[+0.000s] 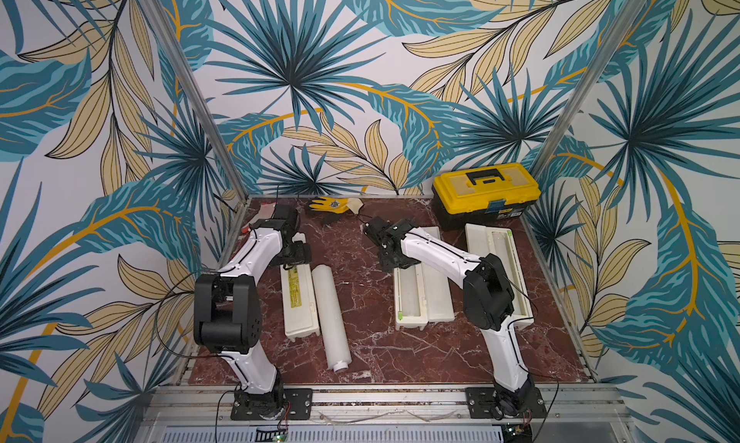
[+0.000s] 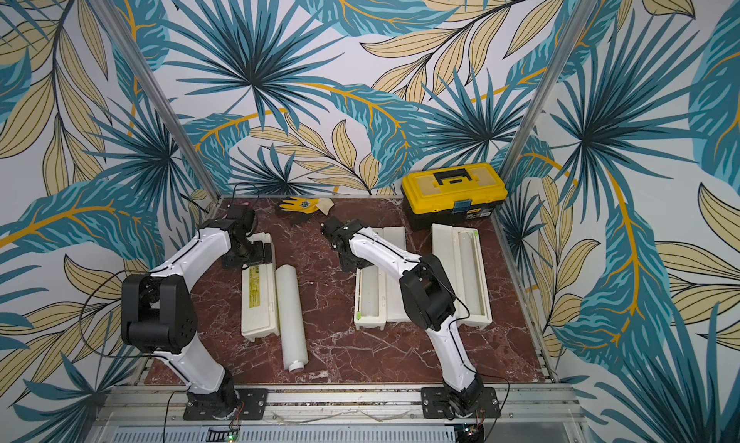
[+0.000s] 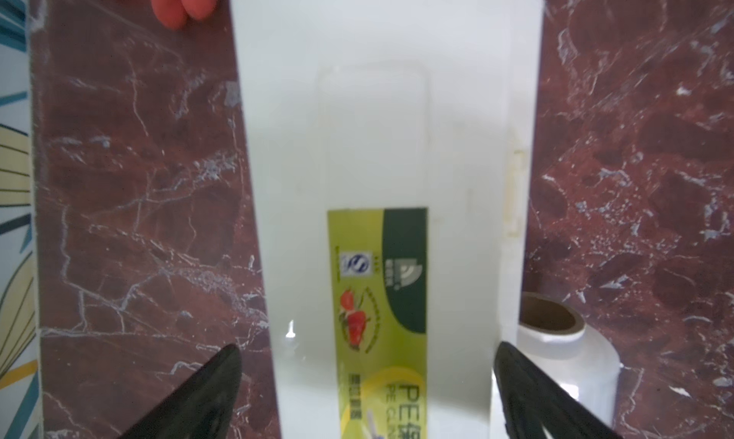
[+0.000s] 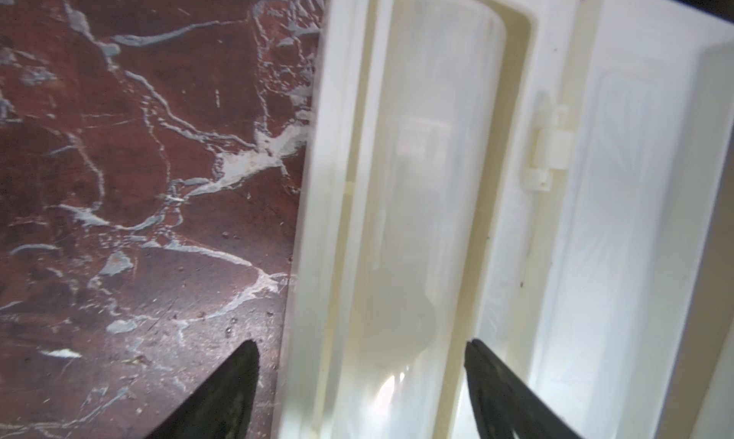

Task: Put plastic wrap rolls into dispensers
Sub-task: Move the plastic wrap cutting box to the center of the board.

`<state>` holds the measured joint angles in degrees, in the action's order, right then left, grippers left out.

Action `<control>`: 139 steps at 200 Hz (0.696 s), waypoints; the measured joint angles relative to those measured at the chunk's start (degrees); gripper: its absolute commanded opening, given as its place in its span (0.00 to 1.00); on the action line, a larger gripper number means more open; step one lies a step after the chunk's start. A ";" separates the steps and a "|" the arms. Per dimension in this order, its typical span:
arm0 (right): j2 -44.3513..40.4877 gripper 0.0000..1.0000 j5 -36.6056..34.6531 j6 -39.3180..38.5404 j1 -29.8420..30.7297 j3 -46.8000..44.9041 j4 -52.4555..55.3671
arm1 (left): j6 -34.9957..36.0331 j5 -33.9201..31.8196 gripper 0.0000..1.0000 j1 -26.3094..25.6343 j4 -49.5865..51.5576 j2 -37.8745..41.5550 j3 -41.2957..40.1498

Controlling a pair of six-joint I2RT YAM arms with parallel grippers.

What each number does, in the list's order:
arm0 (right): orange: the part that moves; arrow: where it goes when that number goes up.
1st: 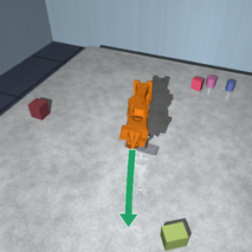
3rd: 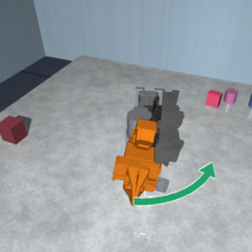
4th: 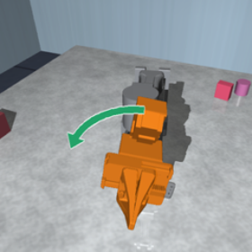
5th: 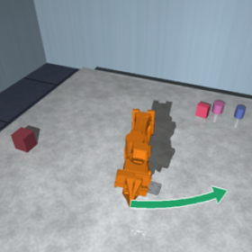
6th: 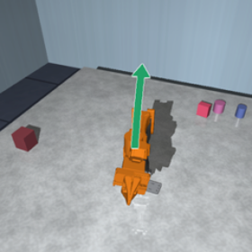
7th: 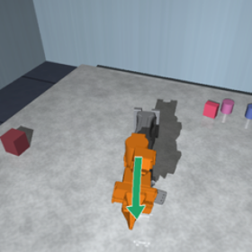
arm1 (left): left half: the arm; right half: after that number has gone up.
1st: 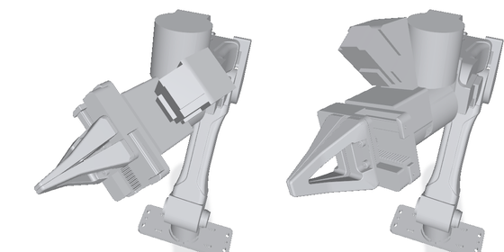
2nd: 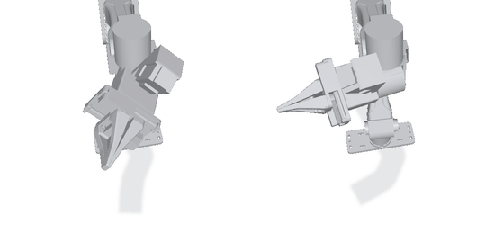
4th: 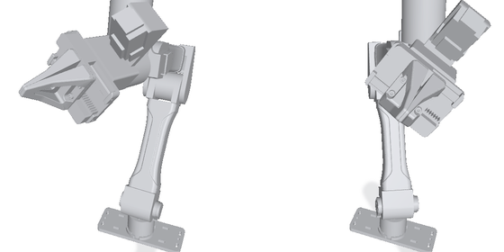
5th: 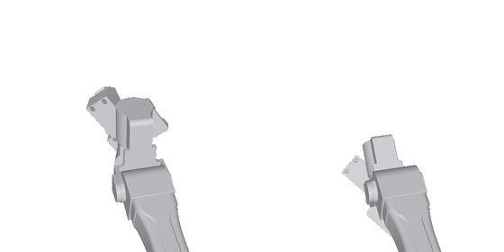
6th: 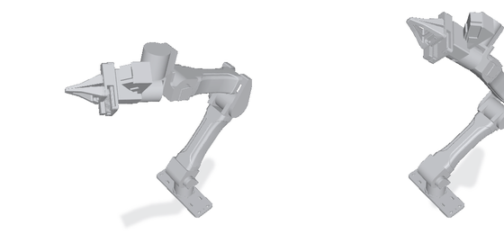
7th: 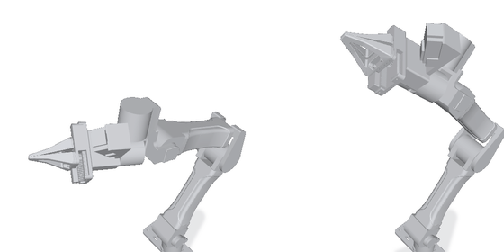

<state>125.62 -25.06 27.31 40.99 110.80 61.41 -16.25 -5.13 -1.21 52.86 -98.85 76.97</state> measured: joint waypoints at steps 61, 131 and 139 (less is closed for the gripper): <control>3.72 0.81 -0.04 1.07 -1.33 1.33 2.03 | -0.24 5.42 0.99 0.63 -0.94 -1.31 -0.22; 0.28 0.76 -1.22 -0.46 -2.78 -4.85 -1.42 | -4.17 11.61 0.89 -0.15 -6.16 0.28 -5.29; -0.07 0.76 -1.77 -1.44 -3.02 -5.66 -1.60 | -4.98 12.28 0.89 -0.33 -6.86 0.68 -6.12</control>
<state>125.56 -26.83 25.87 37.98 105.14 59.81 -21.23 7.16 -1.54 46.00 -98.17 70.85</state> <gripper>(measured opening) 0.764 0.892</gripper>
